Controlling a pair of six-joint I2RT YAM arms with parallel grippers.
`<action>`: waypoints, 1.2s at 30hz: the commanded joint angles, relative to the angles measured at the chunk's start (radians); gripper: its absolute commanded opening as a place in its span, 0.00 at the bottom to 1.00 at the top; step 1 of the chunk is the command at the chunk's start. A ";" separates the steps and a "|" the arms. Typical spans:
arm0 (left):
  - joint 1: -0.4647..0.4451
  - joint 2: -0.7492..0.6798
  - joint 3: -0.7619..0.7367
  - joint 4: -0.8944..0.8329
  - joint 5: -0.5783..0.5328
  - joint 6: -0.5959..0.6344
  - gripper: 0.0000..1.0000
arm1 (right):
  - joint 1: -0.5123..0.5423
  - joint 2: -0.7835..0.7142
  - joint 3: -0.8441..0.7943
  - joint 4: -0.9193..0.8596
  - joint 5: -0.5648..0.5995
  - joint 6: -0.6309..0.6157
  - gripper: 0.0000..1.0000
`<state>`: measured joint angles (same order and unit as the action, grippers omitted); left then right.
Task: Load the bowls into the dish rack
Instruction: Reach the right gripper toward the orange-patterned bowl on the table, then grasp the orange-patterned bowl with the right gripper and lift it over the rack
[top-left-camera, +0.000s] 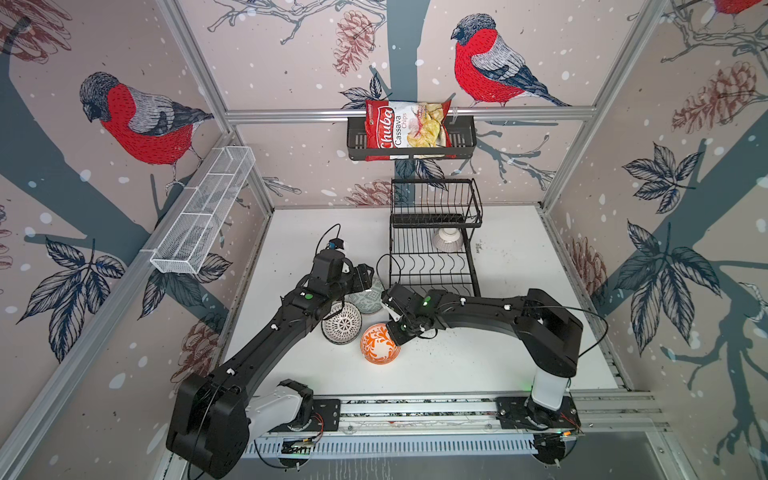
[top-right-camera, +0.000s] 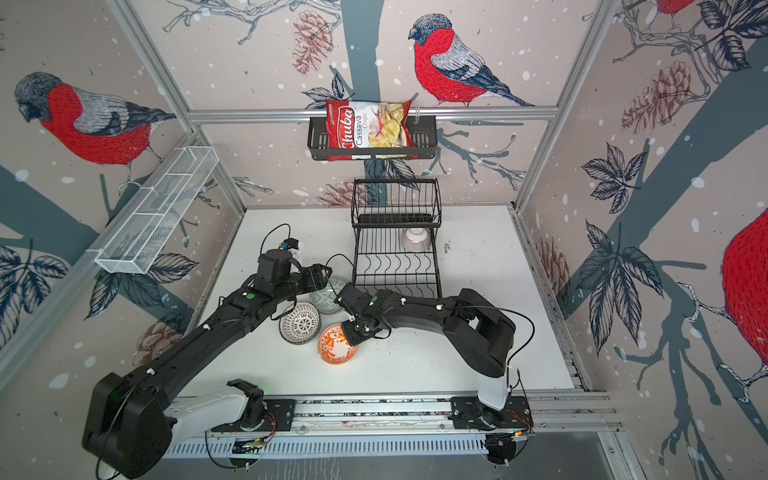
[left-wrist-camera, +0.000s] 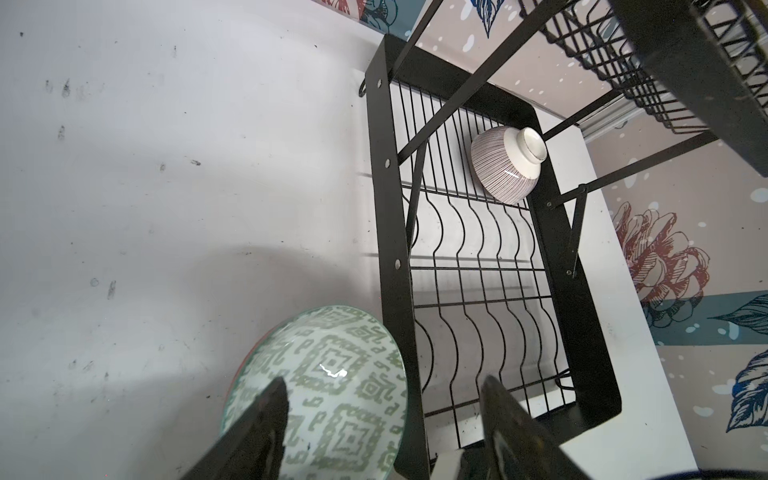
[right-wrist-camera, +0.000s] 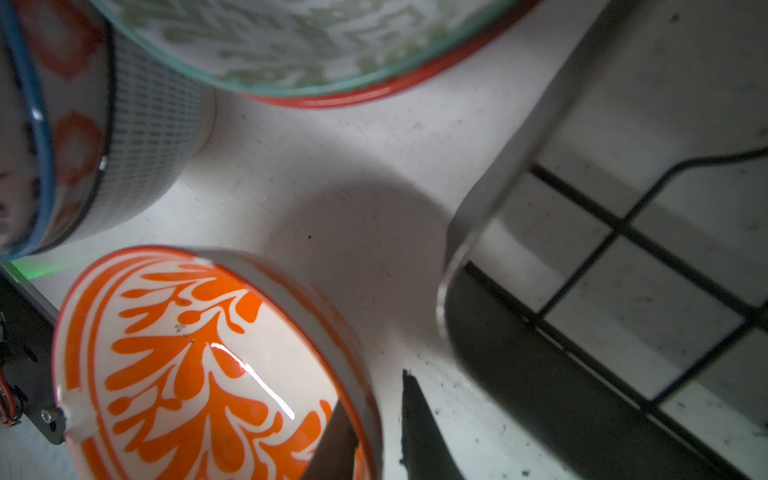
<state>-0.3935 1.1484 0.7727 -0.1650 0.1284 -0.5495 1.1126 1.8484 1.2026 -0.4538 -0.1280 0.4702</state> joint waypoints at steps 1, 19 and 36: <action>0.001 -0.003 -0.004 0.032 -0.013 -0.001 0.73 | 0.003 -0.001 -0.006 -0.004 0.031 0.004 0.11; 0.001 0.010 0.024 0.063 0.020 -0.016 0.76 | -0.014 -0.203 0.025 -0.049 0.125 -0.046 0.01; -0.068 0.147 0.177 0.072 0.082 -0.031 0.73 | -0.231 -0.296 0.035 -0.060 0.381 -0.117 0.01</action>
<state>-0.4332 1.2736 0.9218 -0.1345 0.1913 -0.5762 0.9035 1.5677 1.2358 -0.5529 0.1886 0.3790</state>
